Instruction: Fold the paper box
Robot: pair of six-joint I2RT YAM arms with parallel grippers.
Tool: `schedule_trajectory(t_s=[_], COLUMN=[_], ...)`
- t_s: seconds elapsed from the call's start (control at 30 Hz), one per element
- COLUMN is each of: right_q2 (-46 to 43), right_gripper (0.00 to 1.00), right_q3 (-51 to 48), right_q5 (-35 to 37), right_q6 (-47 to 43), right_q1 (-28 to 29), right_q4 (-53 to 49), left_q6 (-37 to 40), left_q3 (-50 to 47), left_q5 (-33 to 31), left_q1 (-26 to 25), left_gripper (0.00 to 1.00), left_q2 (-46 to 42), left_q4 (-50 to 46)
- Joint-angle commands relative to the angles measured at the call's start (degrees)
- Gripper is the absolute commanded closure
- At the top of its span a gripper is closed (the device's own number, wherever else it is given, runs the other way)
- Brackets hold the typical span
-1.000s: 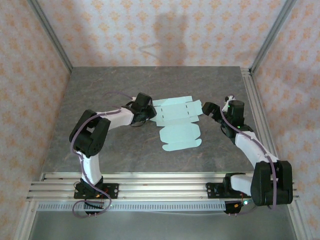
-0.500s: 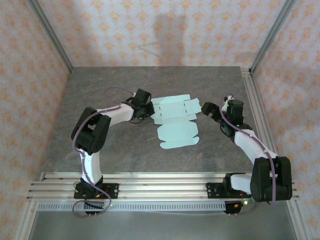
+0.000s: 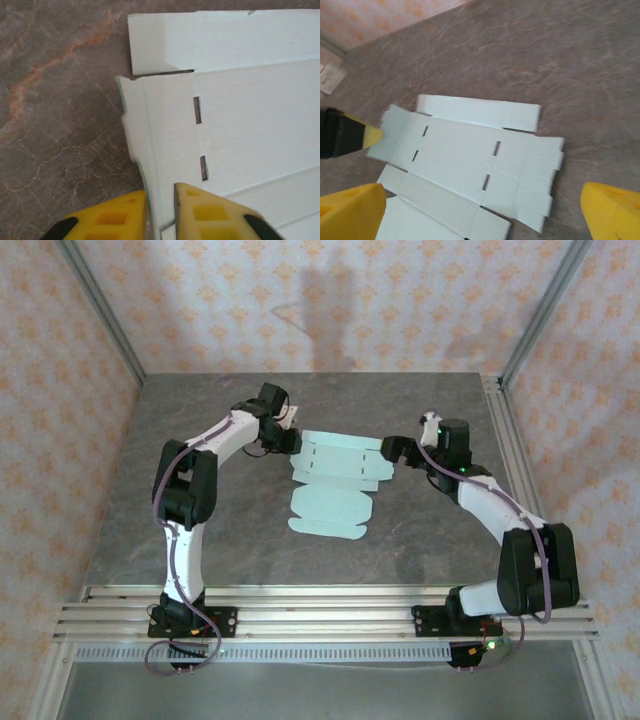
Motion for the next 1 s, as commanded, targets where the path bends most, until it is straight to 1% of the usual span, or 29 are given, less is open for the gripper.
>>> schedule_trajectory(t_s=[0.0, 0.07, 0.13, 0.2, 0.23, 0.4, 0.57, 0.6, 0.73, 0.87, 0.97], right_q2=[3.2, 5.0, 7.1, 9.6, 11.1, 21.1, 30.1, 32.0, 37.2, 43.2, 44.5], right_gripper=[0.01, 0.01, 0.01, 0.01, 0.01, 0.01, 0.01, 0.01, 0.01, 0.00, 0.00], right_q3=[3.8, 6.1, 8.9, 12.0, 13.5, 24.3, 35.1, 37.2, 43.3, 51.2, 52.2], right_q5=[1.2, 2.8, 5.5, 7.3, 7.8, 7.2, 6.1, 6.0, 5.4, 6.2, 6.6], right_q6=[-7.2, -9.2, -11.6, -13.4, -14.0, -14.8, -15.5, -15.3, -13.8, -12.0, -11.4], right_q1=[1.2, 1.7, 2.9, 3.9, 4.3, 6.0, 7.5, 7.9, 8.9, 9.5, 10.4], right_q4=[-5.7, -8.0, -10.4, -12.5, -13.3, -17.9, -23.1, -23.9, -26.8, -34.6, -35.7], left_q6=[0.2, -2.9, -5.8, -9.2, -11.3, -26.3, -39.1, -42.8, -52.1, -55.2, -57.5], left_q3=[1.2, -1.8, -5.6, -10.2, -12.4, -26.7, -38.9, -41.3, -46.7, -46.1, -45.9], left_q5=[-1.6, -4.3, -8.2, -11.2, -12.0, -17.0, -23.3, -24.6, -25.5, -26.6, -26.1], left_q1=[-0.6, -1.4, -2.6, -4.0, -4.6, -9.9, -17.1, -19.1, -25.0, -29.6, -31.2], left_gripper=[0.64, 0.46, 0.24, 0.05, 0.00, 0.00, 0.00, 0.00, 0.00, 0.00, 0.00], left_q2=[-1.1, -4.6, -9.0, -14.2, -16.1, -25.6, -31.9, -32.8, -32.7, -29.0, -25.4], left_q4=[-3.1, 1.5, 5.6, 10.4, 12.3, 25.3, 34.1, 35.9, 43.1, 44.4, 46.5])
